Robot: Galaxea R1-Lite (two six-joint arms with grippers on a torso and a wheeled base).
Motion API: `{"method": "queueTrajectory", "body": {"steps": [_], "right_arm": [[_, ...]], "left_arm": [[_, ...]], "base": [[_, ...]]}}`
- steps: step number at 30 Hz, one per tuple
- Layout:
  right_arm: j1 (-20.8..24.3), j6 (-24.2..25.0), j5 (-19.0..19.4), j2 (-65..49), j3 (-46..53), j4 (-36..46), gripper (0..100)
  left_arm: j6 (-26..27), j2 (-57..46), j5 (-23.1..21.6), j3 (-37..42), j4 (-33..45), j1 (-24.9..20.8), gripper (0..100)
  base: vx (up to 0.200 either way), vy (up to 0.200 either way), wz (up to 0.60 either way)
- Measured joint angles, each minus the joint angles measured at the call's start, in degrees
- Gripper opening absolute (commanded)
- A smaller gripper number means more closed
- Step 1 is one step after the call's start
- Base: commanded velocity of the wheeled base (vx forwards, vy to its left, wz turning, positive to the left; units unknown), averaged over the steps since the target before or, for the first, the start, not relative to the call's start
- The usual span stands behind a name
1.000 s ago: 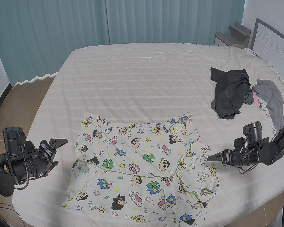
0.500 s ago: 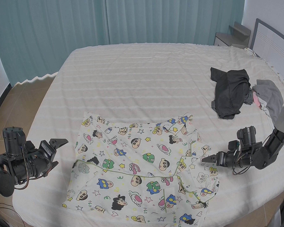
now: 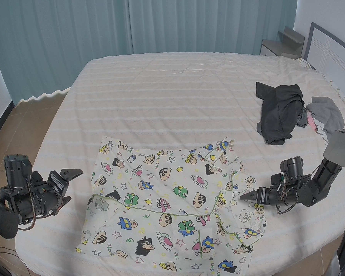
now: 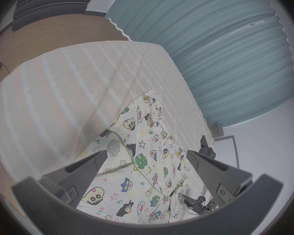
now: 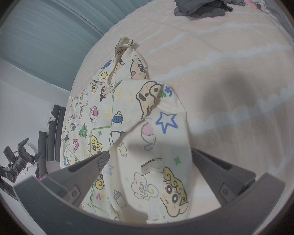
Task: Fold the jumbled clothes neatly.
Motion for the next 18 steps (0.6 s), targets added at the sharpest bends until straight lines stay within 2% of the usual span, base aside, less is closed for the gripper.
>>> {"method": "queueTrajectory", "body": {"steps": [1,11,18], "right_arm": [[0.0,0.0,0.0,0.2,-0.1,0.0,0],[-0.4,-0.1,-0.4,0.5,0.2,0.0,0],[-4.0,-0.3,-0.4,-0.2,1.4,-0.1,0]], "left_arm": [[0.0,0.0,0.0,0.0,0.0,0.0,100],[0.0,0.0,0.0,0.0,0.0,0.0,100],[0.0,0.0,0.0,0.0,0.0,0.0,100]], "base": [[0.000,0.000,0.00],[0.000,0.000,0.00],[0.000,0.000,0.00]]}}
